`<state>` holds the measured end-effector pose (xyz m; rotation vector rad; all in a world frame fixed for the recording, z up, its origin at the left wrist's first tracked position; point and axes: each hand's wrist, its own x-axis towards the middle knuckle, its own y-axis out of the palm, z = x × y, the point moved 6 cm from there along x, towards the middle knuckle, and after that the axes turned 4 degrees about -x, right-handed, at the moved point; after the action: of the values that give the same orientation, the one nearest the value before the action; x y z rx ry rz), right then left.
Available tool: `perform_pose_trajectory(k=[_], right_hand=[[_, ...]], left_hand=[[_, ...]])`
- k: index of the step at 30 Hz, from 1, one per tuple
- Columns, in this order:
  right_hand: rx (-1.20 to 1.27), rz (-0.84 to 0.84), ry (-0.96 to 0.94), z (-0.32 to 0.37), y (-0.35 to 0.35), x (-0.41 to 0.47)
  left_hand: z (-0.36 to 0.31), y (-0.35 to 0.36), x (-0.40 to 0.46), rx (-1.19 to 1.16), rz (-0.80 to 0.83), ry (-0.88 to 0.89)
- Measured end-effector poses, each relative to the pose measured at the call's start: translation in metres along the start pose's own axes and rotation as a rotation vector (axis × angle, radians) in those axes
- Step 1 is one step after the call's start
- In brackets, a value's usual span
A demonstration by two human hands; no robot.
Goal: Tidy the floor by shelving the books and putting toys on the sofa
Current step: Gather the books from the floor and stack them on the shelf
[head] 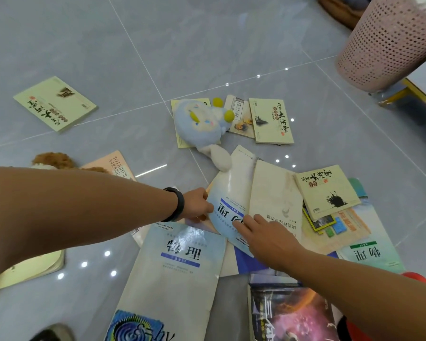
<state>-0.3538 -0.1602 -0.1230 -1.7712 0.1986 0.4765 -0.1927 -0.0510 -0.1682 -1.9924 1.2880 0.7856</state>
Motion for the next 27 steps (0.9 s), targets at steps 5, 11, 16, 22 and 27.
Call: perform_pose_trajectory(k=[5,11,16,22,27], right_hand=[[-0.045,0.012,-0.063,-0.001,-0.007,0.008],[-0.123,0.142,-0.016,-0.006,0.003,0.004],[-0.143,0.208,-0.004,-0.004,0.003,0.006],[-0.166,0.253,0.015,-0.007,0.006,0.012],[-0.15,0.263,0.028,-0.016,0.018,0.008]], left_hand=[[0.008,-0.015,0.004,0.316,-0.145,0.023],[0.015,-0.018,0.008,0.133,-0.116,-0.027],[0.007,-0.019,0.006,0.009,-0.091,-0.021],[-0.002,-0.022,0.005,0.095,-0.013,-0.028],[-0.013,-0.012,0.005,0.064,-0.043,0.126]])
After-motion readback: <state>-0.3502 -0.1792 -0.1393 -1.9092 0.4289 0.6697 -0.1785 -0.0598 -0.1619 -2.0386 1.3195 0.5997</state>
